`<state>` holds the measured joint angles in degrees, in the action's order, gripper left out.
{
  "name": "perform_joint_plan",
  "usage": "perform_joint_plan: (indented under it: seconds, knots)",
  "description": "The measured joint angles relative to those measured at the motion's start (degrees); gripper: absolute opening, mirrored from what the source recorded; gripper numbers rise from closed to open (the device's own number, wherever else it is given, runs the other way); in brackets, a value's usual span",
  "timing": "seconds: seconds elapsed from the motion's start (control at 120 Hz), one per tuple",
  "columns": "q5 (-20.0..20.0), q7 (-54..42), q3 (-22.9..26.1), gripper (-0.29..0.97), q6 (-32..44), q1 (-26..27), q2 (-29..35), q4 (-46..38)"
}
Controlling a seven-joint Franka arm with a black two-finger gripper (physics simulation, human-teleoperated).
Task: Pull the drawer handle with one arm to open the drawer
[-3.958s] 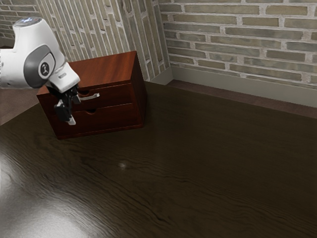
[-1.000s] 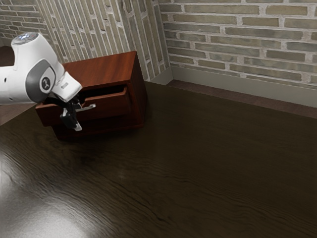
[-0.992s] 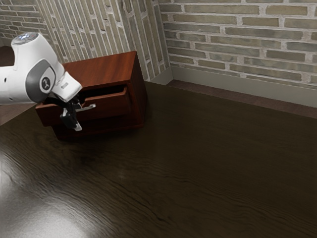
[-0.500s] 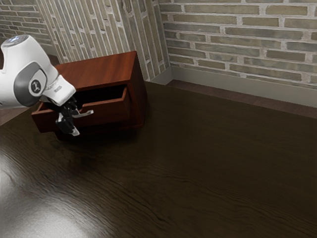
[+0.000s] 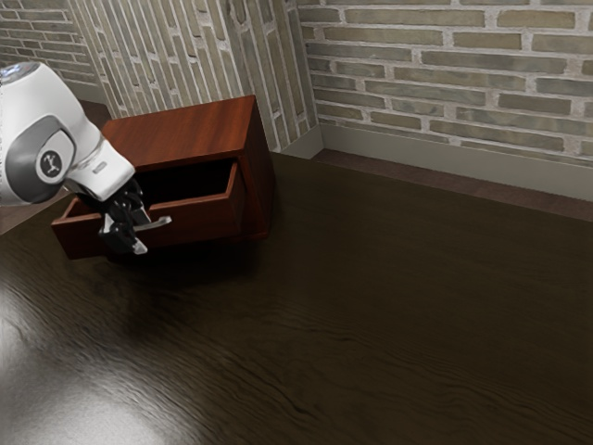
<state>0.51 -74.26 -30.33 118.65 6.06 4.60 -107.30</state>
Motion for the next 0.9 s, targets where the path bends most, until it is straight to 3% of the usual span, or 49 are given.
perform_joint_plan:
  seconds: [0.233, 0.3, 0.592, 0.725, 0.9]
  knots:
    - [0.6, 0.4, 1.1, 0.38, -0.4, -0.5, 2.6, -2.4]
    - [2.3, 0.8, 2.6, 0.29, -0.6, -1.3, 3.9, -2.9]
    - [10.5, 3.5, 9.3, 0.53, -3.6, 0.3, 15.6, -1.4]
    - [10.6, 4.6, 18.3, 0.6, -7.0, 0.4, 16.8, 5.6]
    - [4.8, 5.5, 32.9, 0.64, -17.1, 1.8, 17.2, 12.1]
